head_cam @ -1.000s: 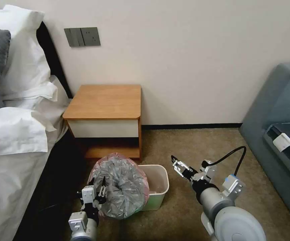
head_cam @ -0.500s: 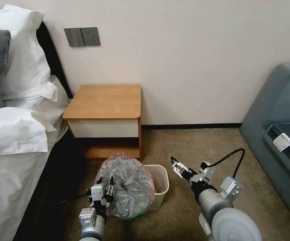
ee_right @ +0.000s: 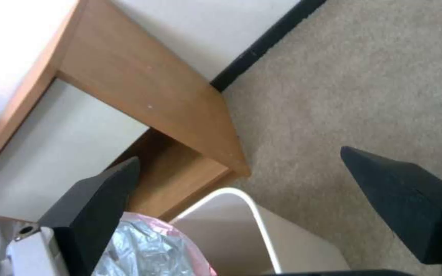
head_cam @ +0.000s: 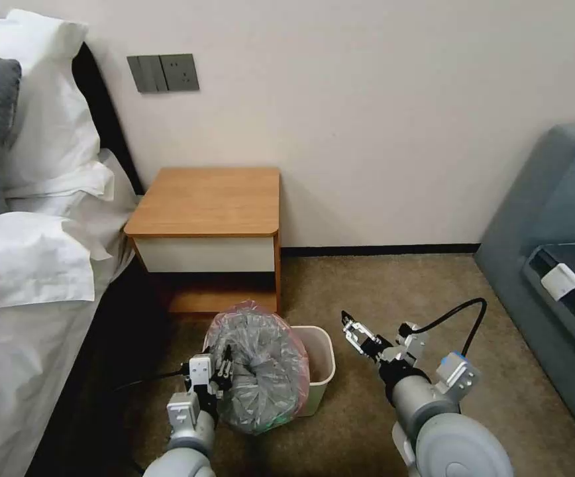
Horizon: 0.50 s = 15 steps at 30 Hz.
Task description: Pick up the garbage bag from the table and place it over the trash can.
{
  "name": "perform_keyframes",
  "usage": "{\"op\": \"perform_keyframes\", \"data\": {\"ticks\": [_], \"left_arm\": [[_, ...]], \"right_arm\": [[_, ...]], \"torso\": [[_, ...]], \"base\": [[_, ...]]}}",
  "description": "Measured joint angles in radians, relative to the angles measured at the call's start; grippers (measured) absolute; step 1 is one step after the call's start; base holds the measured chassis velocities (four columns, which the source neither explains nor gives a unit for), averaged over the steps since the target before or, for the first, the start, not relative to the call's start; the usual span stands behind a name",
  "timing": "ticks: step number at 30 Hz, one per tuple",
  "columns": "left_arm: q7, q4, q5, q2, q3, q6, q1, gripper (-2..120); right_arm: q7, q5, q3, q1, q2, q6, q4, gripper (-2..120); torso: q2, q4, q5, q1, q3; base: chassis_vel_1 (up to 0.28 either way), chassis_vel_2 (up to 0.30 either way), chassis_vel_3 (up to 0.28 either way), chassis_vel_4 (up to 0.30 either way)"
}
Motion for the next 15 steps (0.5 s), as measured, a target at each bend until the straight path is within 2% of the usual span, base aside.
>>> {"op": "perform_keyframes", "data": {"ticks": [1, 2, 5, 6, 9, 15], "left_arm": [[-0.022, -0.002, -0.029, 0.006, 0.004, 0.047, -0.019, 47], [-0.022, -0.002, -0.029, 0.006, 0.004, 0.047, -0.019, 47], [-0.061, -0.001, -0.085, 0.028, 0.009, 0.125, -0.068, 47], [-0.061, -0.001, -0.085, 0.028, 0.009, 0.125, -0.068, 47], [-0.092, 0.000, -0.155, 0.044, 0.006, 0.213, -0.121, 47], [-0.113, 0.011, -0.229, 0.054, 0.001, 0.287, -0.169, 46]], "right_arm": [[0.000, -0.002, -0.001, -0.003, 0.004, 0.001, -0.005, 100], [0.000, -0.002, -0.001, -0.003, 0.004, 0.001, -0.005, 100], [0.000, -0.011, -0.006, -0.009, 0.012, 0.004, -0.022, 100], [0.000, -0.011, -0.006, -0.009, 0.012, 0.004, -0.022, 100], [0.001, -0.022, -0.008, -0.013, 0.018, 0.009, -0.037, 100], [0.002, -0.034, -0.009, -0.019, 0.028, 0.014, -0.049, 100]], "torso": [[0.000, 0.0001, 0.0000, 0.000, 0.000], [0.000, 0.0001, 0.0000, 0.000, 0.000], [0.000, 0.0000, 0.0000, 0.000, 0.000], [0.000, 0.0000, 0.0000, 0.000, 0.000], [0.000, 0.0000, 0.0000, 0.000, 0.000], [0.000, 0.0000, -0.0001, 0.000, 0.000]], "base": [[0.000, 0.000, 0.000, 0.000], [0.000, 0.000, 0.000, 0.000], [0.000, 0.000, 0.000, 0.000], [0.000, 0.000, 0.000, 0.000], [0.000, 0.000, 0.000, 0.000], [0.000, 0.000, 0.000, 0.000]]}}
